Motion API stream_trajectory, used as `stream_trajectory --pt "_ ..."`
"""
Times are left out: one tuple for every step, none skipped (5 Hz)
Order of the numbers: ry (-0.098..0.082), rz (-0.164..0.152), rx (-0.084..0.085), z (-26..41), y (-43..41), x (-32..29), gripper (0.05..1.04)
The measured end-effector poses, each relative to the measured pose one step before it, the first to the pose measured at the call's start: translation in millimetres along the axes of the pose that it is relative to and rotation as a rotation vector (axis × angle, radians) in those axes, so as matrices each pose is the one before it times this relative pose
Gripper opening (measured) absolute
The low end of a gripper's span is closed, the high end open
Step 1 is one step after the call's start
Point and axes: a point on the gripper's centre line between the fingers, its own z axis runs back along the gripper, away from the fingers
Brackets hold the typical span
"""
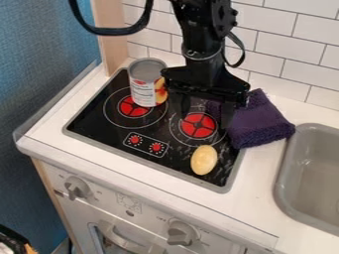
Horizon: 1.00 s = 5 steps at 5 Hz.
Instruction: Put the purple cloth on the lower left of the burner
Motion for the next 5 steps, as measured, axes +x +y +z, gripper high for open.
stream_trajectory --pt "0.0314 0.0032 0.0070 -9.07 1.03 -4.44 1.001" --pt "0.0261 0.0095 0.0026 -10.81 -2.30 8.14 1.001" --pt "0.0109 0.0130 -0.0064 -7.53 -4.69 16.35 1.001" --pt "0.0008 0.0123 -0.0100 -6.64 -7.09 20.65 1.001" --pt "-0.0114 0.0086 -0.0096 -10.05 -11.18 22.52 1.001"
